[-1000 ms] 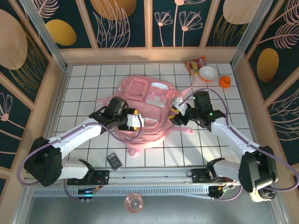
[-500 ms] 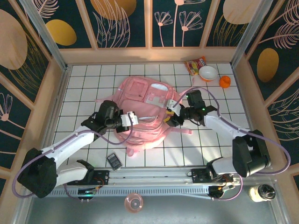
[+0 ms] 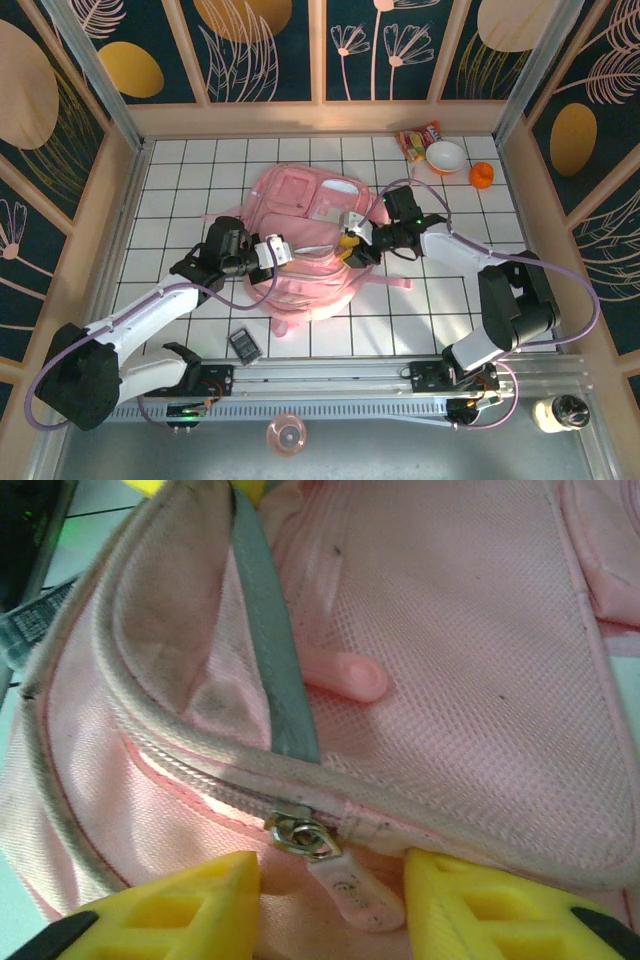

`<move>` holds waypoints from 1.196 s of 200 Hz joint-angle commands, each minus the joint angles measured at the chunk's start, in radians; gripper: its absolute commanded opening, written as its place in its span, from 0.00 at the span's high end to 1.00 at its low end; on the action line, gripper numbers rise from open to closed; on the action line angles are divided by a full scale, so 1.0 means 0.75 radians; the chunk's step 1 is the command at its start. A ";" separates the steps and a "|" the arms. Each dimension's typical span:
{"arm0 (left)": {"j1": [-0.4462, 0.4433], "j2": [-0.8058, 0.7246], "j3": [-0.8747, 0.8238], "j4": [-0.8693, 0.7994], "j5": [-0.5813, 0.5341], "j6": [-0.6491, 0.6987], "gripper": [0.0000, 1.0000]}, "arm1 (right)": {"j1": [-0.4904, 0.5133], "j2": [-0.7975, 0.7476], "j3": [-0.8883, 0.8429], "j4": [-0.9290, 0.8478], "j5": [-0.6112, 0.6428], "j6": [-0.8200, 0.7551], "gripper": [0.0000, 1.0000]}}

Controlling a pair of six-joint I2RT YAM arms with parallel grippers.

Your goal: Pack the student bag

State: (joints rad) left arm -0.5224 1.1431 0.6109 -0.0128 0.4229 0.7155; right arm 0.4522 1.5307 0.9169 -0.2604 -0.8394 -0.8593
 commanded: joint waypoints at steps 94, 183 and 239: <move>0.006 -0.017 0.016 0.176 0.084 -0.060 1.00 | 0.005 -0.027 0.009 0.041 -0.079 0.297 0.85; -0.140 0.117 0.161 0.258 -0.343 -0.420 1.00 | 0.217 -0.225 -0.001 0.021 0.060 0.718 1.00; -0.196 0.203 0.286 0.239 -0.413 -0.564 1.00 | 0.448 -0.256 -0.033 0.240 0.220 1.324 1.00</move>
State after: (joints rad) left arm -0.6426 1.2774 0.7357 -0.0093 0.1360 0.3977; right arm 0.6765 1.3693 0.8902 -0.2173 -0.5922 -0.1226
